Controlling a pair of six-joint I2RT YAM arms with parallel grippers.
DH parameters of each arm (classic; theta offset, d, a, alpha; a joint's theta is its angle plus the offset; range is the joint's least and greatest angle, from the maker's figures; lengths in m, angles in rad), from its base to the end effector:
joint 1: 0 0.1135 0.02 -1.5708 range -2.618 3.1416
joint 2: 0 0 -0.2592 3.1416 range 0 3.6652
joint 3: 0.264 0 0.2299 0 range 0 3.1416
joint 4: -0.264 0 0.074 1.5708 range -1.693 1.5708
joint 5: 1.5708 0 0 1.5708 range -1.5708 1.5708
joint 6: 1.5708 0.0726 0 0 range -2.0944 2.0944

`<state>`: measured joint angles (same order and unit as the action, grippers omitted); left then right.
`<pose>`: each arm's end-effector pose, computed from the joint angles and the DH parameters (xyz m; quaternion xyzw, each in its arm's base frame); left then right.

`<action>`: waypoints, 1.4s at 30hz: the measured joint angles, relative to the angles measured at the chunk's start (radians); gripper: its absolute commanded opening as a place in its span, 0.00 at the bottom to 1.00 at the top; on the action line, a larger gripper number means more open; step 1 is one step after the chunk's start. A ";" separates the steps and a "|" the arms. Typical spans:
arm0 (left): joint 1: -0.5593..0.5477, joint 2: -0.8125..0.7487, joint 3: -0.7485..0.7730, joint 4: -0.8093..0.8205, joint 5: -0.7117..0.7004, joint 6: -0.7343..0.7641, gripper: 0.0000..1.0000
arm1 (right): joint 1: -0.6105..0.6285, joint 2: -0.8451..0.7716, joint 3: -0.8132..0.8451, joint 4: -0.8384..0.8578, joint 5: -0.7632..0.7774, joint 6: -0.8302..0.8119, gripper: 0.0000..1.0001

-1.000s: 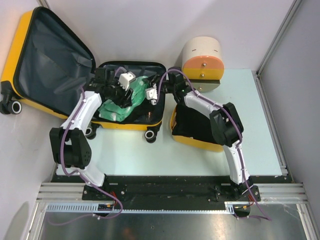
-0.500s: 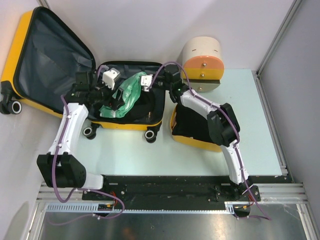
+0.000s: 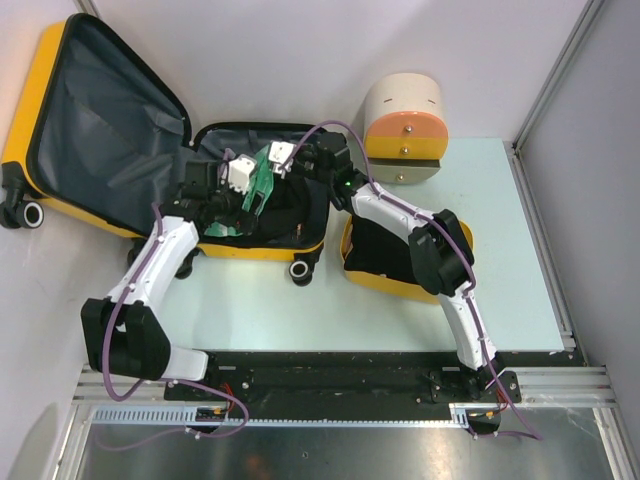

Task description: Open, take out, and arrange the luggage

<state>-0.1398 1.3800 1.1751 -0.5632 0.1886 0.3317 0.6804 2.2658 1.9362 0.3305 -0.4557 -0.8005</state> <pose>0.3000 -0.0560 0.2806 0.2498 0.8825 -0.0490 0.3954 0.4110 0.3737 0.2976 -0.5824 0.4004 0.1180 0.6975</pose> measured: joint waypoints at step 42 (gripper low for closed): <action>-0.379 0.339 0.671 0.024 0.248 0.145 0.00 | -0.339 -1.006 -0.591 -0.544 0.214 -0.076 0.00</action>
<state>-0.5186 1.7187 1.8458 -0.5388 0.4366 0.4767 0.3416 1.2602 1.3453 -0.2138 -0.2413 -0.8768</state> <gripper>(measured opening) 0.059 0.067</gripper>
